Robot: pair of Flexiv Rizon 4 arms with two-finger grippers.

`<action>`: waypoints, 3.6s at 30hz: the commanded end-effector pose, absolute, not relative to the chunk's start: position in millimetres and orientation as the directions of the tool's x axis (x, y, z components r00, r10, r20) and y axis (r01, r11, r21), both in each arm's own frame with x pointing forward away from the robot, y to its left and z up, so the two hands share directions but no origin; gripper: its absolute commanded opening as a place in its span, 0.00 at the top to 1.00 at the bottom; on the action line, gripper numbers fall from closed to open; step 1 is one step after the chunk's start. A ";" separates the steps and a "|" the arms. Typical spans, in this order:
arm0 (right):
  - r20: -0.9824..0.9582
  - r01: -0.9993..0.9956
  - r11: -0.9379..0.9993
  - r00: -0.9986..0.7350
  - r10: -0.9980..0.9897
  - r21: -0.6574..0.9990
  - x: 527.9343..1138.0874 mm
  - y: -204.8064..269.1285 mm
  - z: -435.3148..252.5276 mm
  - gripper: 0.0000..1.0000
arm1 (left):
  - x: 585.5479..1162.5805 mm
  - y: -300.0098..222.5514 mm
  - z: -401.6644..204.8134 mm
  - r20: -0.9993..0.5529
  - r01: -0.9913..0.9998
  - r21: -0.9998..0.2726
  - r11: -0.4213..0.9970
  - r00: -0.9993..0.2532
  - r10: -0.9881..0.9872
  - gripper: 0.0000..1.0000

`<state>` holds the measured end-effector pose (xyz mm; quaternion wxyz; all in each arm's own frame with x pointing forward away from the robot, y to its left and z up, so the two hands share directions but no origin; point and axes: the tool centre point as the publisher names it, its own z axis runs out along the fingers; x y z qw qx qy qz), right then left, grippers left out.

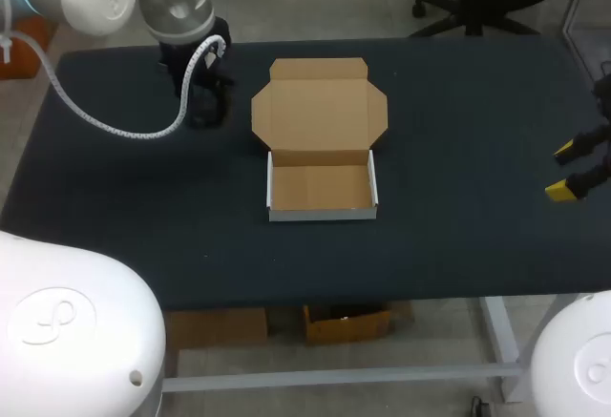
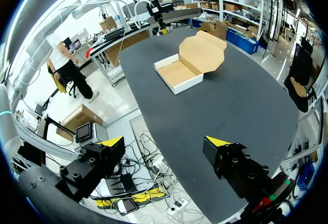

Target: Assemble the packaging by folding the flat box into shape, placing the metal phone stand inside, and closing the box properly

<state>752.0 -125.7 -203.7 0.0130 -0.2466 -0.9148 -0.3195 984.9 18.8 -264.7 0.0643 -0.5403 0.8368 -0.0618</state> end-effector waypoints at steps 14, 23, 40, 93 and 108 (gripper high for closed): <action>0.182 0.459 0.674 -0.879 0.441 0.579 751.4 -126.3 -202.8 0.00 | 956.4 -30.2 -265.5 -0.048 -0.886 -0.177 0.429 -0.427 -0.903 1.00; 0.182 0.459 0.674 -0.879 0.441 0.579 751.4 -126.3 -202.8 0.00 | 946.4 -50.2 -272.1 -0.042 -0.880 -0.178 0.439 -0.439 -0.897 1.00; 0.182 0.459 0.674 -0.879 0.441 0.579 751.4 -126.3 -202.8 0.00 | 923.5 -95.2 -290.2 -0.005 -0.855 -0.173 0.489 -0.495 -0.869 1.00; 0.182 0.459 0.674 -0.879 0.441 0.579 751.4 -126.3 -202.8 0.00 | 924.9 -176.8 -354.7 -0.043 -0.804 -0.179 0.567 -0.570 -0.821 1.00; 0.182 0.459 0.674 -0.879 0.441 0.579 751.4 -126.3 -202.8 0.00 | 929.6 -188.9 -378.7 -0.038 -0.787 -0.147 0.600 -0.601 -0.798 1.00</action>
